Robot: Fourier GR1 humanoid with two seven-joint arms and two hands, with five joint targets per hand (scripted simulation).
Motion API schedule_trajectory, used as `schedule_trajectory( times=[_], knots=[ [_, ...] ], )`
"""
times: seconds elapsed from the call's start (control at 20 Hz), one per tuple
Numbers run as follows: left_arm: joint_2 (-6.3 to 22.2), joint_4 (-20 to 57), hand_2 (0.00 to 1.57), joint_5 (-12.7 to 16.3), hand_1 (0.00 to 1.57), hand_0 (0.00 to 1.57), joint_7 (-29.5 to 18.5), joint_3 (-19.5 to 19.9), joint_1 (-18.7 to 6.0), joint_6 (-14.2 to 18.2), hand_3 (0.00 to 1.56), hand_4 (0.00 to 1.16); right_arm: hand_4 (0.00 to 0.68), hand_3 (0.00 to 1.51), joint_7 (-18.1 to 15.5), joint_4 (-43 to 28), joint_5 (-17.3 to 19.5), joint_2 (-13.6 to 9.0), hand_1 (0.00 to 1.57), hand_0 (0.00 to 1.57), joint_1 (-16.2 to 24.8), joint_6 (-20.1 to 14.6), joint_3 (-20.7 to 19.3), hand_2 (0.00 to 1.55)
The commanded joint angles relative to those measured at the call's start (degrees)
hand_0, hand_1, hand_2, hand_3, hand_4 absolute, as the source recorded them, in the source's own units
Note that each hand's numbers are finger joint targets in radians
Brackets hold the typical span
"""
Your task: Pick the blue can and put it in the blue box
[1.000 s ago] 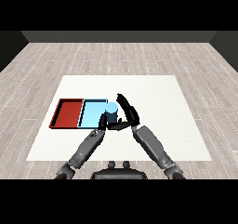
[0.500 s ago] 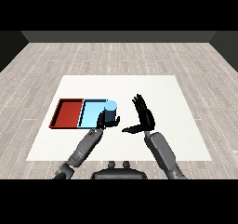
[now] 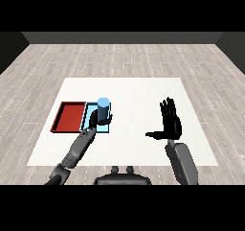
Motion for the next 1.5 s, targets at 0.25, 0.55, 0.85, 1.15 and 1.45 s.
schedule_trajectory(
  times=[0.25, 0.55, 0.85, 1.15, 1.45],
  knots=[
    [7.85, 15.48, 1.57, 1.75, 1.57, 1.57, 6.17, 8.92, -6.26, -3.75, 1.50, 1.09, 0.000, 0.00, -2.64, -1.32, -0.20, -1.19, 0.00, 0.00, 6.51, 1.81, -3.90, 0.00],
    [9.77, 30.93, 1.57, -1.46, 1.57, 1.57, 7.42, 10.33, -12.61, -3.26, 1.49, 1.05, 0.000, 0.00, -3.06, 7.18, 2.38, 1.44, 0.00, 0.00, -0.63, 0.23, -3.62, 0.00],
    [5.39, 41.22, 1.50, -5.56, 1.57, 1.57, 13.81, 8.17, -18.16, -0.27, 1.38, 0.99, 0.000, 0.00, 0.35, 5.70, 0.57, 2.38, 0.00, 0.00, 0.59, -0.56, -4.01, 0.00],
    [4.08, 46.23, 1.41, -7.55, 1.48, 1.48, 14.77, 7.41, -17.44, -2.46, 0.88, 0.87, 0.000, 0.00, -4.61, 16.14, 0.05, 1.55, 0.00, 0.00, -3.36, 3.48, -7.87, 0.00],
    [2.54, 47.38, 1.49, -4.94, 1.57, 1.57, 17.66, 10.44, -16.92, -5.47, 0.00, 0.63, 0.000, 0.00, -6.70, 14.41, 1.23, 3.03, 0.00, 0.00, -0.77, 3.85, -6.22, 0.00]
  ],
)
